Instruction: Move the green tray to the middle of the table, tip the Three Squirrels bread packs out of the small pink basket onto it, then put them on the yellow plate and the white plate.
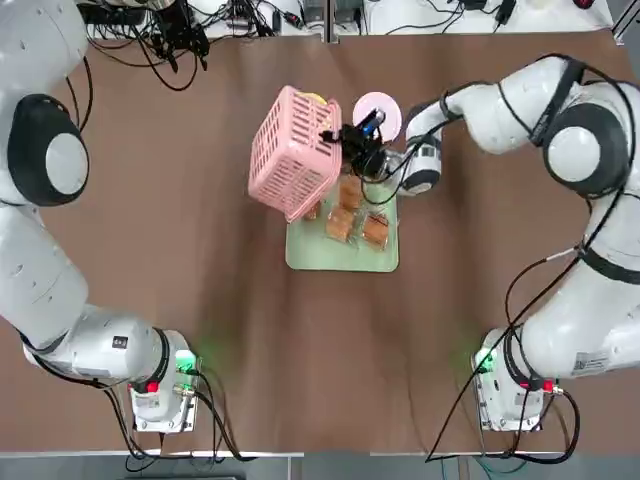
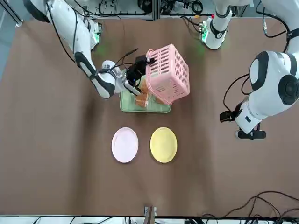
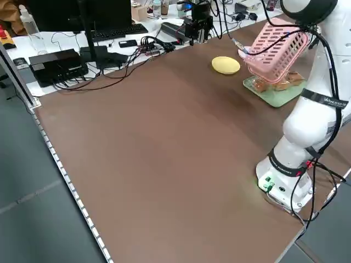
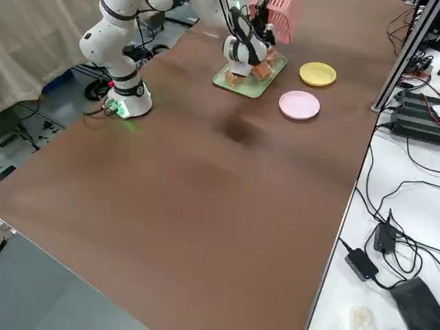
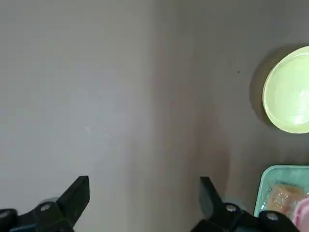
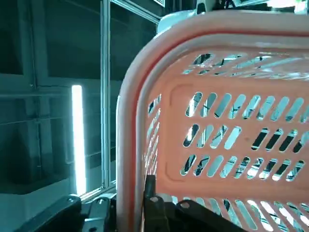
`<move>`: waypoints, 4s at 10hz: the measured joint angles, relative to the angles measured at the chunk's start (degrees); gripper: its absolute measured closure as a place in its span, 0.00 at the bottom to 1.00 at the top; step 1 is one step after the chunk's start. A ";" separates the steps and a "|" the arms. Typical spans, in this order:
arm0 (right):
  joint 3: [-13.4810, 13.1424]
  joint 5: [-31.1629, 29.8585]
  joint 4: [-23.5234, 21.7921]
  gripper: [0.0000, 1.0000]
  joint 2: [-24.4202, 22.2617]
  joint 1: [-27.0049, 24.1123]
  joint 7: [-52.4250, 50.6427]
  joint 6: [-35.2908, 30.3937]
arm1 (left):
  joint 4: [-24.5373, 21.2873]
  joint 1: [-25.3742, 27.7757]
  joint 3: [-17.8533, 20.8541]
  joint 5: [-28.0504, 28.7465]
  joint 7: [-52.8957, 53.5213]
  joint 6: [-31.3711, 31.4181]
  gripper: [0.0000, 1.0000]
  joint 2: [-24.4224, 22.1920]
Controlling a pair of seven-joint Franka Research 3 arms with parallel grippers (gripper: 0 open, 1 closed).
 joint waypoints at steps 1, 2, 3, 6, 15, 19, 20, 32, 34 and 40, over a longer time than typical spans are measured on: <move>-0.02 0.01 -1.07 0.93 -3.50 -1.01 3.36 1.95 | -0.31 -0.05 -0.12 -0.01 0.07 0.01 0.00 -0.09; -0.31 0.02 -2.26 0.93 -7.19 -2.07 7.27 3.74 | -1.45 -0.06 -0.90 -0.06 0.21 0.01 0.00 -0.58; -1.19 0.03 -3.36 0.93 -10.76 -2.92 10.69 4.91 | -3.30 -0.05 -2.34 -0.07 0.22 0.09 0.00 -1.53; -5.65 -0.83 -5.30 0.93 -20.19 -3.42 20.04 11.13 | -6.79 -0.07 -4.14 -0.82 0.22 0.97 0.00 -4.21; -30.14 -50.70 -6.64 0.93 -38.24 -3.14 46.82 23.79 | -5.53 -7.77 -18.00 -1.22 -28.02 13.12 0.00 1.79; -37.99 -78.97 -7.05 0.93 -40.69 -3.00 55.74 25.09 | 9.64 -24.25 -13.25 9.99 -45.79 14.22 0.00 19.24; -38.17 -84.60 -7.05 0.93 -41.12 -2.94 60.28 26.35 | 13.47 -29.49 -8.96 10.07 -47.82 14.31 0.00 22.21; -33.62 -105.50 -18.04 0.93 -40.21 -0.09 76.88 45.09 | 17.14 -37.49 -4.45 6.90 -50.45 13.43 0.00 27.06; -32.83 -105.63 -20.75 0.93 -38.84 0.04 76.89 49.47 | 16.91 -36.77 -4.44 6.78 -46.17 12.88 0.00 27.07; -33.57 -105.65 -21.09 0.93 -36.60 -0.27 78.69 52.45 | 16.87 -38.50 -7.40 5.28 -41.75 14.42 0.00 28.29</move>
